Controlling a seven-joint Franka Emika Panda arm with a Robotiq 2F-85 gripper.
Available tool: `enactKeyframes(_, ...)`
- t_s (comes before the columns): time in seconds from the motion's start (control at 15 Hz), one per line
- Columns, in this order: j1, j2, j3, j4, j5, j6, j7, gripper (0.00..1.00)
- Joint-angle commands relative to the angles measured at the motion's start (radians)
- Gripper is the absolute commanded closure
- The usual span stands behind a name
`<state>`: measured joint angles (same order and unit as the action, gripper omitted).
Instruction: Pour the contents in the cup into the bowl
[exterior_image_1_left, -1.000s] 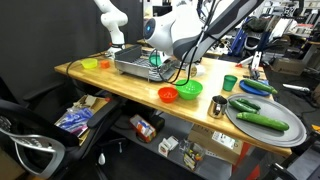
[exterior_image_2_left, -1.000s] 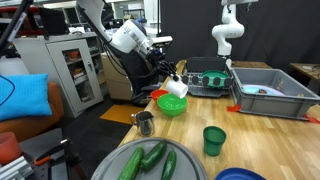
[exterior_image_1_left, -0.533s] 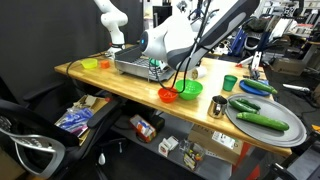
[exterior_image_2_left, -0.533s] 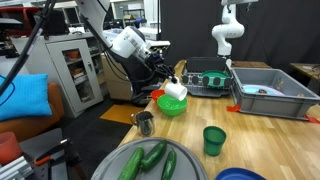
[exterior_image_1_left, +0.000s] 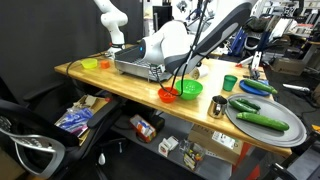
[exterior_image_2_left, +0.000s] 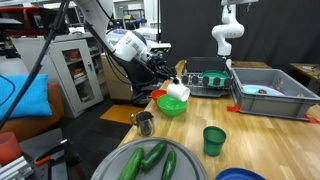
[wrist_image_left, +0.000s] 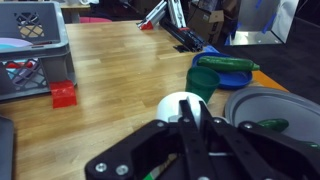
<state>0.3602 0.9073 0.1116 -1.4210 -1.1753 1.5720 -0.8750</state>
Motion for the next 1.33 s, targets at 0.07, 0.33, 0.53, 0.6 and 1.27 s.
enactKeyframes(0.07, 0.015, 0.045, -0.006, 0.051, -0.060, -0.053, 0.003, 0.98)
enactKeyframes(0.33, 0.017, 0.066, -0.006, 0.072, -0.102, -0.075, 0.002, 0.98)
enactKeyframes(0.53, 0.021, 0.081, -0.004, 0.089, -0.123, -0.088, 0.004, 0.98)
enactKeyframes(0.6, 0.022, 0.084, -0.003, 0.092, -0.124, -0.091, 0.005, 0.98)
enactKeyframes(1.27, 0.045, 0.102, -0.005, 0.105, -0.154, -0.122, 0.029, 0.98)
